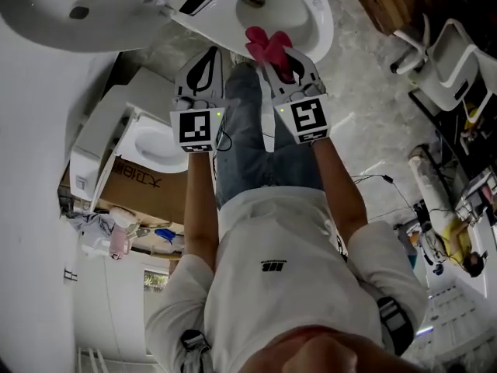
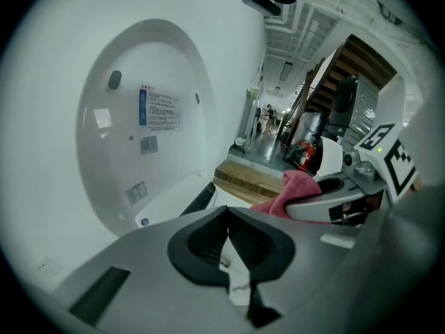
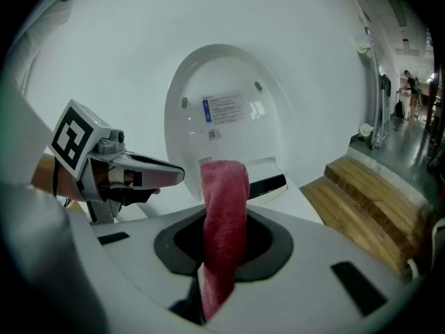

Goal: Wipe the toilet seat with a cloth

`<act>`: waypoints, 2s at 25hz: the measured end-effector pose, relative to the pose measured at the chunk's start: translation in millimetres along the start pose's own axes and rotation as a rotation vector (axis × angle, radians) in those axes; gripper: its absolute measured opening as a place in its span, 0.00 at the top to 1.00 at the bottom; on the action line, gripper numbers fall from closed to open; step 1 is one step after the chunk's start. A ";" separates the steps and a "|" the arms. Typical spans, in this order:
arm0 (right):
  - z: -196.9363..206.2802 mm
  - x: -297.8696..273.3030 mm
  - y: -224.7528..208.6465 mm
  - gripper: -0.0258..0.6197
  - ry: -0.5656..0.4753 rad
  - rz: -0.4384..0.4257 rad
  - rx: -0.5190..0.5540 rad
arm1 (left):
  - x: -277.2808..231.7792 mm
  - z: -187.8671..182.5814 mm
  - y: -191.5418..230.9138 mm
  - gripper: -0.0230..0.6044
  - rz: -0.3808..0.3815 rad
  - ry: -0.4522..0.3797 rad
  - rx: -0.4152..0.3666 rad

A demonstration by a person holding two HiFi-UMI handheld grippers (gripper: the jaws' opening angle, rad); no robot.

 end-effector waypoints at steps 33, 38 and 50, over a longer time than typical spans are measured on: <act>163.1 -161.8 -9.0 0.88 0.049 -0.051 -0.164 | -53.7 153.6 22.2 0.95 -0.058 0.135 0.104; 177.0 -174.6 -5.4 0.88 0.097 -0.079 -0.195 | -51.4 160.3 16.3 0.95 -0.045 0.159 0.099; 187.6 -179.4 -2.2 0.89 0.098 -0.081 -0.194 | -41.1 176.1 8.2 0.95 -0.038 0.199 0.101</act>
Point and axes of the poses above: the fingertips, and each gripper's own axes: x backward along the fingers, y to its left, z out of its underside, the point moved 3 cm from there along x, backward along the fingers, and after that the axes turned 6 degrees about -z, right-handed, at the moved point
